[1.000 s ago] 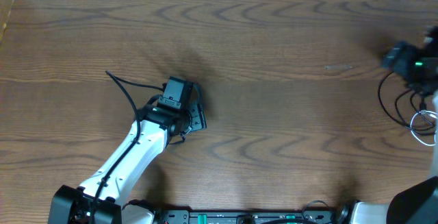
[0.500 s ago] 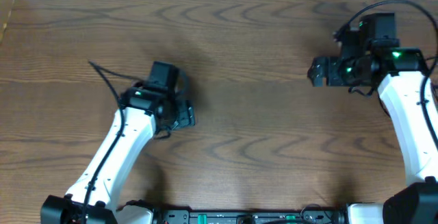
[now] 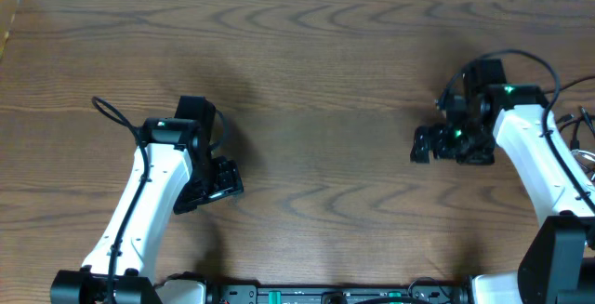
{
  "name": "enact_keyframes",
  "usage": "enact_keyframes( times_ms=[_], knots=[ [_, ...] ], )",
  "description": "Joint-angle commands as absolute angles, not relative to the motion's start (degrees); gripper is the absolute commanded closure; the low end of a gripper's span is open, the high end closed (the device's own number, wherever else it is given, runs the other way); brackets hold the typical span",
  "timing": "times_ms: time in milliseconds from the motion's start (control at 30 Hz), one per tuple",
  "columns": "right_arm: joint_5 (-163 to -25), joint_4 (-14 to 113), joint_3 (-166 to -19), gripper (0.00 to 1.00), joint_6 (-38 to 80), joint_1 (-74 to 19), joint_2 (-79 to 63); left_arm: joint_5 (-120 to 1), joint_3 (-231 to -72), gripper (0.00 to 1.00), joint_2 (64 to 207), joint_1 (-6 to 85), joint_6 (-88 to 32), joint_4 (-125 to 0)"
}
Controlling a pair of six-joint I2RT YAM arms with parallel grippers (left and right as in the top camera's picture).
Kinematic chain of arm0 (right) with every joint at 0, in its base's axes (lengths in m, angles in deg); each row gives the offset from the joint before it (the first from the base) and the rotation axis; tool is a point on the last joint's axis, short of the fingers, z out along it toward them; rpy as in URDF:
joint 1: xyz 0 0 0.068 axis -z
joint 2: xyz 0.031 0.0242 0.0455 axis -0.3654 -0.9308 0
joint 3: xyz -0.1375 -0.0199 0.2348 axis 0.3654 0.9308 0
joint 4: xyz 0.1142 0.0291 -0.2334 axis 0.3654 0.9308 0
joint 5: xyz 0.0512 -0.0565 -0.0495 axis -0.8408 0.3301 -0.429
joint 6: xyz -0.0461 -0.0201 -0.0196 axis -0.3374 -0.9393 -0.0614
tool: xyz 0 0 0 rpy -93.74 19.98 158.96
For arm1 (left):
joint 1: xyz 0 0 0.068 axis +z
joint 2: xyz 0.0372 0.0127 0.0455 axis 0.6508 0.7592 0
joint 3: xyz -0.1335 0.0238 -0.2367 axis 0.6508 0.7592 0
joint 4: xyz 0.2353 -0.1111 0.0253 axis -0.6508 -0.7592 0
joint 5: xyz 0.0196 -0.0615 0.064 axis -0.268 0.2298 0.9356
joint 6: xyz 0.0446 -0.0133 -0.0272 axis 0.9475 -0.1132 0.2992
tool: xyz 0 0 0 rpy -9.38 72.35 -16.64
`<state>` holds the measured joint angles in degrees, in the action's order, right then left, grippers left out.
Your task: Untangle cables
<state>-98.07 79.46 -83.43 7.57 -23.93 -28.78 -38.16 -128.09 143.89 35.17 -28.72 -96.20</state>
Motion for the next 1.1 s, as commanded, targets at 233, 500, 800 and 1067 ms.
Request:
enact_keyframes(
  times_ms=[233, 500, 800, 1067],
  knots=[
    [-94.3, 75.9, -76.1, 0.01, 12.7, -27.3, -27.4, -39.6, -123.3, 0.17, 132.2, 35.4, -26.2, -94.7],
    [-85.1, 67.0, -68.5, 0.01, 22.1, -38.1, -17.0, -39.5, -118.3, 0.17, 111.2, 35.4, -25.8, -89.3],
    [-75.2, 60.8, -65.8, 0.01, 24.7, -49.9, 7.4, -39.6, -114.1, 0.02, 91.5, 35.4, -25.2, -84.9],
    [-73.2, 62.8, -65.8, 0.01, 24.7, -49.8, 16.2, -39.5, -114.1, 0.02, 91.7, 35.4, -25.1, -85.2]
  ],
)
